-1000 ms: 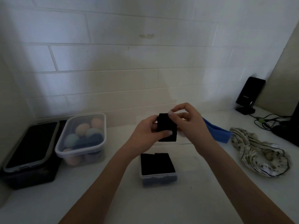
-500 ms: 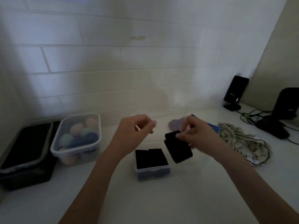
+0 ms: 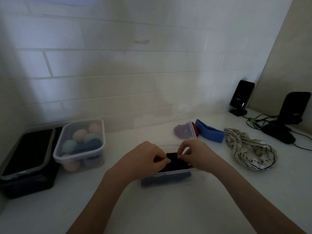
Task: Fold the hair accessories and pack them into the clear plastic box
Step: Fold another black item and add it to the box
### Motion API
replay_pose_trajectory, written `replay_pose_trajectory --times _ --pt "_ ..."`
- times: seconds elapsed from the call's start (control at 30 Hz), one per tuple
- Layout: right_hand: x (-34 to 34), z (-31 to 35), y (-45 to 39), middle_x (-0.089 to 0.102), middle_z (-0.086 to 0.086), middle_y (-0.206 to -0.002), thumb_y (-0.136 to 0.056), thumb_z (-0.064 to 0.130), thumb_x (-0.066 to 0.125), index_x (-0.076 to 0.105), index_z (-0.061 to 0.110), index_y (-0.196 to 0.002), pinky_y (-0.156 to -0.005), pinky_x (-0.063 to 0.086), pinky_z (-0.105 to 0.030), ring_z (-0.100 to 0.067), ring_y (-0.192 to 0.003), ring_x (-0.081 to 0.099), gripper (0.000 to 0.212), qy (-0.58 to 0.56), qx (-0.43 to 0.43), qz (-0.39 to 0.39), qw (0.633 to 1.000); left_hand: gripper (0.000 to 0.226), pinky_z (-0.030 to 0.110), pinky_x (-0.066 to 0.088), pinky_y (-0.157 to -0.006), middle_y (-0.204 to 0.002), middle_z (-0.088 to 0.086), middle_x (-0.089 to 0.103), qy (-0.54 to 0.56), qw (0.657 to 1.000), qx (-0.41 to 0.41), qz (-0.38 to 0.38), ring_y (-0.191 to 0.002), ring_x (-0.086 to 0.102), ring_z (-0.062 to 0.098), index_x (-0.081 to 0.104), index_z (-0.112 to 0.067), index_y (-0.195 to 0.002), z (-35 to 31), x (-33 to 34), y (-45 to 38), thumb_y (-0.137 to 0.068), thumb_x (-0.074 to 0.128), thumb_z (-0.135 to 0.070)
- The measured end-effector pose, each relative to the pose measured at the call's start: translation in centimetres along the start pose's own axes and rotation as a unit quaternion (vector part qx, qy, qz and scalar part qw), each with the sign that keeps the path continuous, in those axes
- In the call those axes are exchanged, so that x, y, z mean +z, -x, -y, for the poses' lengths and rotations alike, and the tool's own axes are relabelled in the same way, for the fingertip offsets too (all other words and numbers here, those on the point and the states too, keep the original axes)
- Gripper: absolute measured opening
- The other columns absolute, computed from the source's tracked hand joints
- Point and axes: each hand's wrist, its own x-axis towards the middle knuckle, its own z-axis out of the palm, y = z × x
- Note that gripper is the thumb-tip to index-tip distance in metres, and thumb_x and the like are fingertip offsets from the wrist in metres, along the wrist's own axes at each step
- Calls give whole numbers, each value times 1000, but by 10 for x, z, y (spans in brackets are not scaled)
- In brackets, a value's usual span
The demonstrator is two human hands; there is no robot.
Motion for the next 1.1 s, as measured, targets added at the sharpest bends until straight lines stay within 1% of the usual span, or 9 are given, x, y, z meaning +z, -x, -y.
replay_pose_trajectory --times 0.1,0.2,0.3,0.43,0.53,0.7,0.8,0.97,1.1 --pt "-5 1 1 71 -6 -97 -85 22 66 66 22 -94 -79 58 -31 -17 -86 68 10 19 -14 50 998 23 34 53 -71 -86 0 73 23 1000 11 -9 -72 63 13 75 -16 -90 -3 -1 -1 -87 57 -30" --pt "-9 1 3 70 -4 -106 -83 20 68 67 21 -108 -81 57 -27 -15 -91 67 24 35 -27 99 994 29 38 52 -70 -96 -3 73 26 999 7 22 -73 63 15 74 -18 -88 -4 0 -3 -86 52 -36" --pt "-9 2 4 70 -5 -106 -81 18 70 68 22 -109 -82 55 -26 -16 -91 67 28 59 -48 104 992 44 40 50 -60 -79 0 72 19 997 -23 77 -54 54 15 70 -18 -76 -2 4 -3 -83 43 -52" --pt "-6 8 1 62 -3 -111 -82 19 69 68 21 -115 -74 44 -21 -16 -88 59 33 167 -93 90 977 36 31 36 -51 -56 -1 58 20 993 -39 107 -44 39 12 56 -22 -60 -5 5 -6 -88 49 -43" --pt "-2 11 -4 64 -3 -110 -82 19 68 69 20 -112 -81 49 -24 -19 -93 62 30 213 -114 100 965 41 33 35 -51 -52 1 53 11 994 -39 102 -43 36 13 50 -25 -52 -5 5 -5 -88 48 -44" --pt "-11 12 -5 72 -6 -96 -82 18 68 71 18 -109 -81 53 -26 -19 -83 64 27 218 -128 125 959 48 39 47 -59 -69 5 69 -16 995 -39 87 -51 50 19 60 -12 -67 0 8 -5 -83 38 -51" --pt "-11 13 -5 71 -7 -98 -84 16 65 69 20 -112 -83 54 -29 -20 -85 64 28 248 -146 137 948 45 37 46 -58 -82 3 73 -21 994 -46 101 -48 48 16 62 -13 -68 0 9 -6 -83 39 -49" --pt "-2 18 -9 67 -10 -106 -82 13 65 68 12 -108 -90 53 -37 -25 -95 63 26 264 -130 132 946 32 31 37 -55 -63 8 62 -19 992 -62 108 -49 43 16 58 -19 -63 -6 5 -7 -88 49 -35" --pt "-4 23 -11 65 -10 -113 -85 15 63 62 10 -115 -95 49 -36 -25 -102 61 31 272 -118 163 941 23 26 33 -54 -65 0 58 -31 992 -59 111 -55 45 13 65 -21 -81 -10 3 -6 -90 48 -34"
